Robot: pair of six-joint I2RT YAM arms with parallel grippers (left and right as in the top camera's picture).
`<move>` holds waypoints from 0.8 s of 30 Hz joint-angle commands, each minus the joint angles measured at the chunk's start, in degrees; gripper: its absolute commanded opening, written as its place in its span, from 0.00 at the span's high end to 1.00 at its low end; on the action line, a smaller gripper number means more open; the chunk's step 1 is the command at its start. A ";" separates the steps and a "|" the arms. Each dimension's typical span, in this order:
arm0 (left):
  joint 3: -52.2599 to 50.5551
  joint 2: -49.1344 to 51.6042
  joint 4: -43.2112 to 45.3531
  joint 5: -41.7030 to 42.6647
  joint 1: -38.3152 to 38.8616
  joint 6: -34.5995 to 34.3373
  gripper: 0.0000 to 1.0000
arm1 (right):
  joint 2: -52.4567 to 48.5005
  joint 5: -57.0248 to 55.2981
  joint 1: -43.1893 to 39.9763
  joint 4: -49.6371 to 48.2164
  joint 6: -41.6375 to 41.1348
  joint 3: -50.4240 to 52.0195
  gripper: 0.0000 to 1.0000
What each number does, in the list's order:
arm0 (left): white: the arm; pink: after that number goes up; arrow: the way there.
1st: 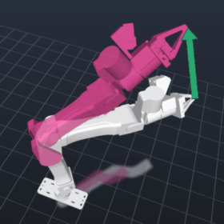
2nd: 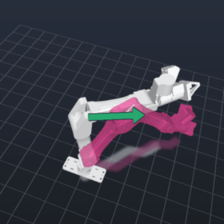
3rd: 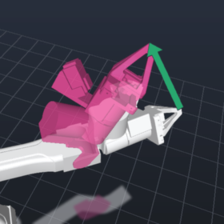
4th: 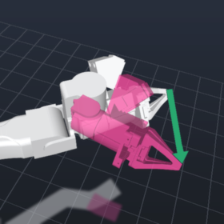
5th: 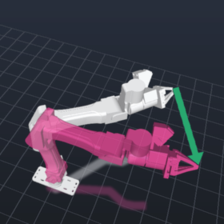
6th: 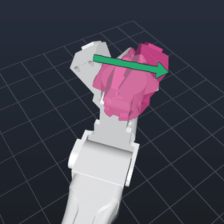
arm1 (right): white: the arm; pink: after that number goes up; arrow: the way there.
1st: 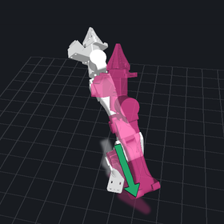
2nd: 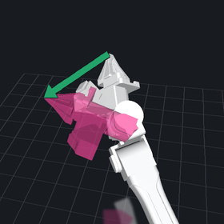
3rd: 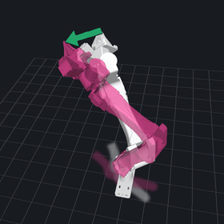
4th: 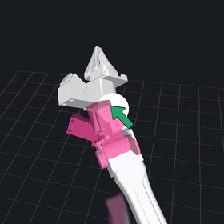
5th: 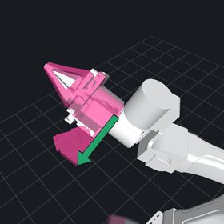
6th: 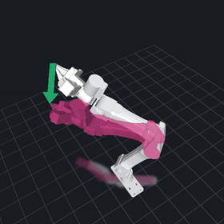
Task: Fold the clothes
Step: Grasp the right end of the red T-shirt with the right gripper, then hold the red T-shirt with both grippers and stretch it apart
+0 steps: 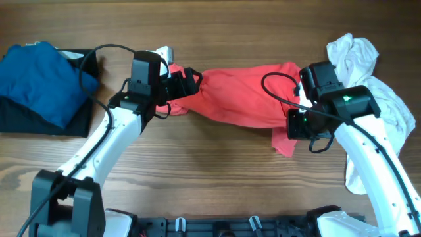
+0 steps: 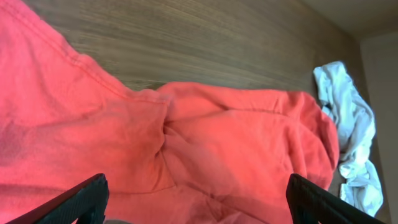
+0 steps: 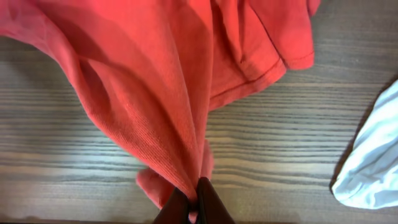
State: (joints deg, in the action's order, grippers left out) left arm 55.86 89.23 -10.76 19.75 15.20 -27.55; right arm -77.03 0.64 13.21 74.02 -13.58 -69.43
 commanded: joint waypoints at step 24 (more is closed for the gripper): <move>13.92 18.82 -5.14 -10.67 2.95 13.86 0.69 | -0.39 0.24 0.07 -4.42 -0.37 0.44 0.95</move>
State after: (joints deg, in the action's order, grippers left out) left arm 68.66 112.27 -16.86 9.63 18.22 -14.04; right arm -77.03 0.64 13.21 69.95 -13.58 -69.32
